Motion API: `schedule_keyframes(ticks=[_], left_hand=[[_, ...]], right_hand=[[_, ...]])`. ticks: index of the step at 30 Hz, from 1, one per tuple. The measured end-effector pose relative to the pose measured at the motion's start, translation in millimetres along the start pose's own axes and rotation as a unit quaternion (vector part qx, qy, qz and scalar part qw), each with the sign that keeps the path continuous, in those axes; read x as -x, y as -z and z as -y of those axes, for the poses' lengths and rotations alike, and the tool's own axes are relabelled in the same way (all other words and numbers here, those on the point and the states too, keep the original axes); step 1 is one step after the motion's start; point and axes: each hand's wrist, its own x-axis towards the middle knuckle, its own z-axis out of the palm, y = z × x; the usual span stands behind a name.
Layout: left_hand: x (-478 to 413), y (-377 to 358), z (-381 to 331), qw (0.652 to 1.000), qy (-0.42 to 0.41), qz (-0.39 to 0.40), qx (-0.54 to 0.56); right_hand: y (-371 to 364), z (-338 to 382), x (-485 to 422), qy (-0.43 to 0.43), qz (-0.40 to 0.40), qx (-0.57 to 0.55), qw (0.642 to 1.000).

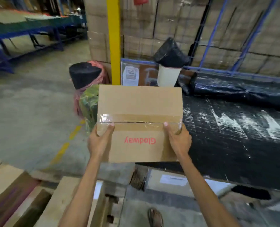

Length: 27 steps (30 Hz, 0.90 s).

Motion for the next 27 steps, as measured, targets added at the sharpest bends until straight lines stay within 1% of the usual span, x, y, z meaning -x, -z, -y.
schedule_keyframes(ticks=[3,4,6,8,10,14,18,21,25,27], left_hand=[[-33,-89,-24,0.999,-0.025,0.041,-0.008],[-46,-128,-35,0.998,-0.037,0.055,-0.009],[-66,-190,-53,0.996,-0.048,0.073,-0.010],[-77,-231,-60,0.995,-0.040,0.094,-0.008],[-99,-285,-67,0.994,-0.023,0.101,-0.029],[-145,-364,-71,0.991,0.013,0.121,-0.059],[-186,-427,-74,0.987,0.027,0.127,-0.093],[-223,-481,-79,0.982,0.032,0.135,-0.128],[-260,-526,-91,0.973,0.029,0.138,-0.184],[-284,-548,-92,0.966,0.045,0.142,-0.211]], right_hand=[[21,-24,-75,-0.015,-0.043,0.006,0.999],[27,-34,-110,-0.022,-0.058,-0.002,0.998],[32,-50,-168,-0.041,-0.069,-0.011,0.997],[37,-61,-205,-0.045,-0.068,-0.003,0.997],[39,-78,-259,-0.065,-0.073,0.014,0.995],[34,-101,-347,-0.096,-0.060,0.048,0.992],[21,-126,-415,-0.114,-0.043,0.079,0.989],[5,-150,-468,-0.140,-0.038,0.079,0.986],[-15,-164,-520,-0.144,-0.029,0.096,0.984],[-31,-173,-548,-0.149,-0.003,0.098,0.984]])
